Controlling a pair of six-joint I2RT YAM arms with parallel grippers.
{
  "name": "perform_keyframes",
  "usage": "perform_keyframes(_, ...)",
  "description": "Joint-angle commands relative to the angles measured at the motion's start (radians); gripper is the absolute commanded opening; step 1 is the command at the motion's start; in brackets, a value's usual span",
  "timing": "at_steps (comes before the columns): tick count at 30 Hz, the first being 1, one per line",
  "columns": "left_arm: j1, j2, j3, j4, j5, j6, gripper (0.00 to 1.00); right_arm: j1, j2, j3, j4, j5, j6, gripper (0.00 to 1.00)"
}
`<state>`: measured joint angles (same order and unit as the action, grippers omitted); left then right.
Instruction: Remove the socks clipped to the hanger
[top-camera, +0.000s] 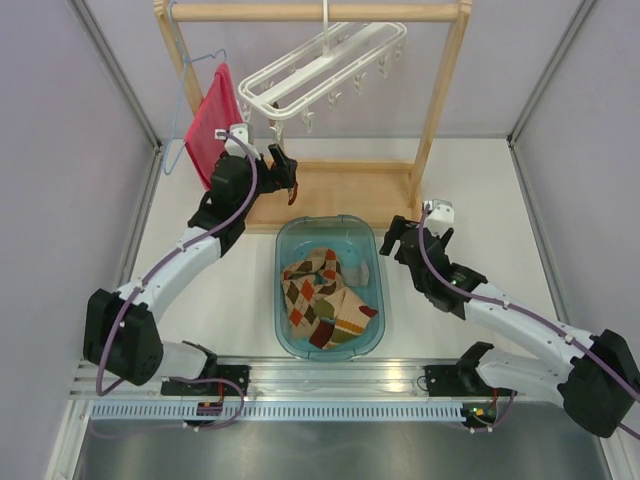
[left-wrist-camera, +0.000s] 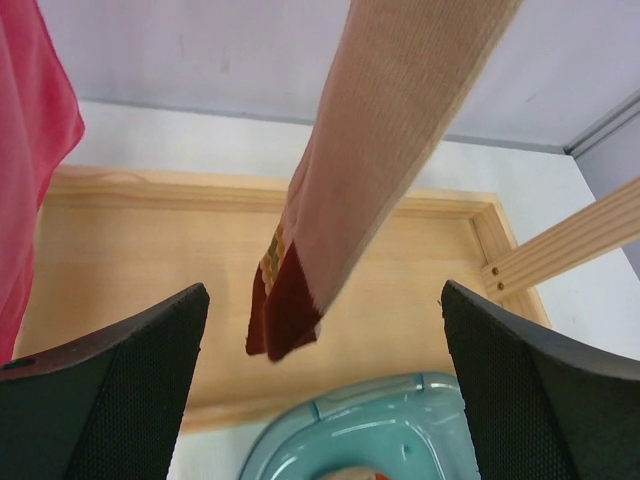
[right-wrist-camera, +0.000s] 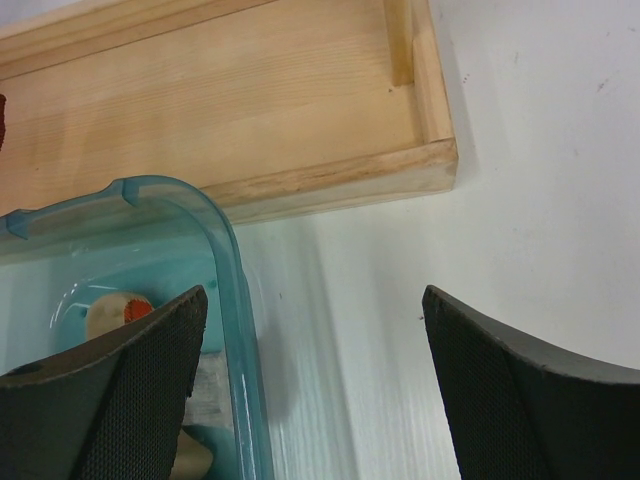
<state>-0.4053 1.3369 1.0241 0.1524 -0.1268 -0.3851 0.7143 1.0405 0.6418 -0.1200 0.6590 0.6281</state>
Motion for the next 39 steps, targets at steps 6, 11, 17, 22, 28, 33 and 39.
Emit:
perform_keyframes(6,0.003,0.151,0.105,0.153,-0.011,0.112,0.6,-0.022,0.092,-0.004,0.109,-0.076,-0.018,0.91)
perform_keyframes(11,0.003,0.176,0.103,0.167,-0.016,0.104,0.02,-0.026,0.093,-0.005,0.149,-0.09,-0.031,0.9)
perform_keyframes(17,0.002,0.134,0.067,0.197,-0.002,0.098,0.02,-0.029,0.093,-0.007,0.149,-0.09,-0.038,0.9)
perform_keyframes(22,-0.001,0.064,0.021,0.199,-0.002,0.062,0.02,-0.029,0.087,-0.01,0.151,-0.099,-0.033,0.89)
perform_keyframes(28,-0.026,-0.054,-0.051,0.179,-0.002,0.045,0.02,-0.029,0.059,-0.017,0.148,-0.111,-0.024,0.89)
perform_keyframes(33,-0.078,-0.145,-0.082,0.119,0.007,0.032,0.02,-0.029,0.047,-0.028,0.145,-0.119,-0.027,0.89)
perform_keyframes(39,-0.228,-0.203,-0.076,0.044,-0.059,0.087,0.02,-0.029,0.041,-0.028,0.131,-0.137,-0.025,0.88)
